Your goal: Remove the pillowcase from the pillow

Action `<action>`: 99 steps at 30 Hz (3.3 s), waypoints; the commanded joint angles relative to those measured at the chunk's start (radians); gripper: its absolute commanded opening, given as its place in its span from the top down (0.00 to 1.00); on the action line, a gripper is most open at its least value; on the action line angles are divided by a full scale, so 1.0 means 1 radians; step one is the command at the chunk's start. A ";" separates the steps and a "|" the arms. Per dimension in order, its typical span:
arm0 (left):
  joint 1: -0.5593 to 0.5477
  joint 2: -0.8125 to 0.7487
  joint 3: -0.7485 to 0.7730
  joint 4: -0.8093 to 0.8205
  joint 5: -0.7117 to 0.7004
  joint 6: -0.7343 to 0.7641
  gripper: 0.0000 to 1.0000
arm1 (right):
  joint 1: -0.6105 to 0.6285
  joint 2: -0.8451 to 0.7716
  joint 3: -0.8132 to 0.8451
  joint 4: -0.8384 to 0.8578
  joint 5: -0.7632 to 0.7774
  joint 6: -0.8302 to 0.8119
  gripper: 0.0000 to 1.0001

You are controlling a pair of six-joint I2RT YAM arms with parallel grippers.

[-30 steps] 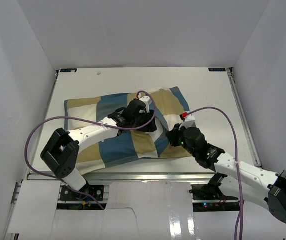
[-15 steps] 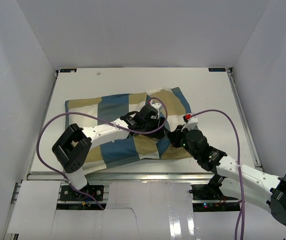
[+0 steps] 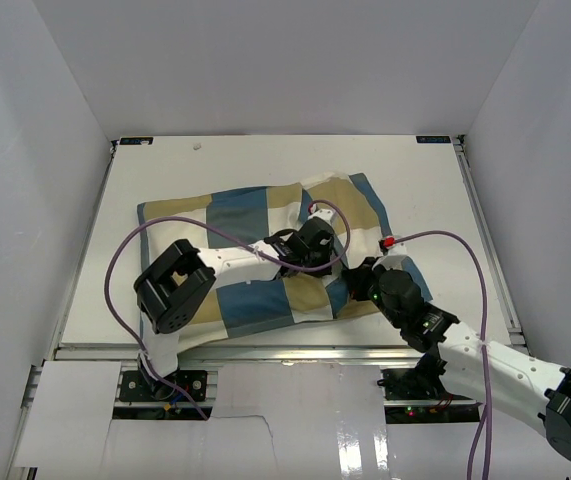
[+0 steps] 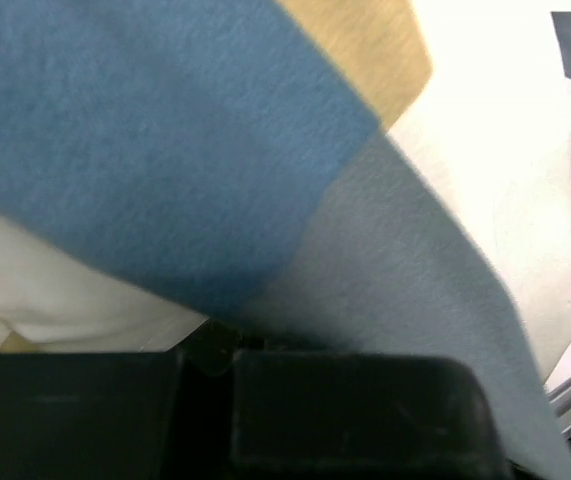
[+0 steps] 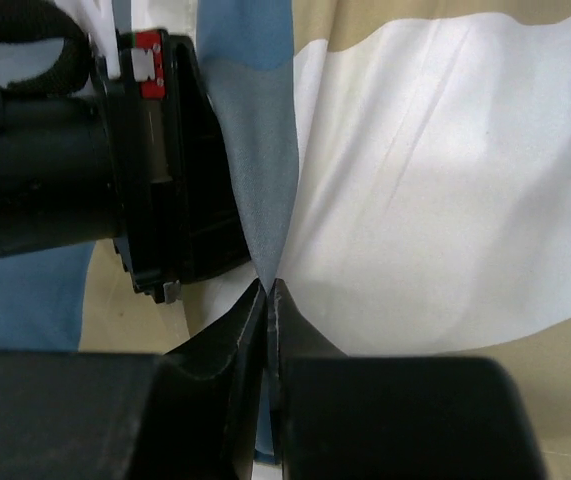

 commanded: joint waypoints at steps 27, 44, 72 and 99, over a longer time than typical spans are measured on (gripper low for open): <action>0.251 -0.578 -0.158 -0.139 -0.069 0.031 1.00 | -0.097 0.026 -0.046 -0.048 0.232 0.196 0.92; 0.245 -0.460 -0.283 0.091 0.191 -0.026 1.00 | 0.041 0.112 0.331 0.040 -0.141 -0.184 0.35; 0.241 -0.627 -0.247 -0.114 -0.025 -0.003 1.00 | -0.058 0.479 0.428 -0.154 0.247 -0.076 0.92; 0.258 -0.796 -0.185 -0.182 -0.125 0.002 1.00 | -0.390 0.321 0.113 -0.108 0.148 0.006 0.92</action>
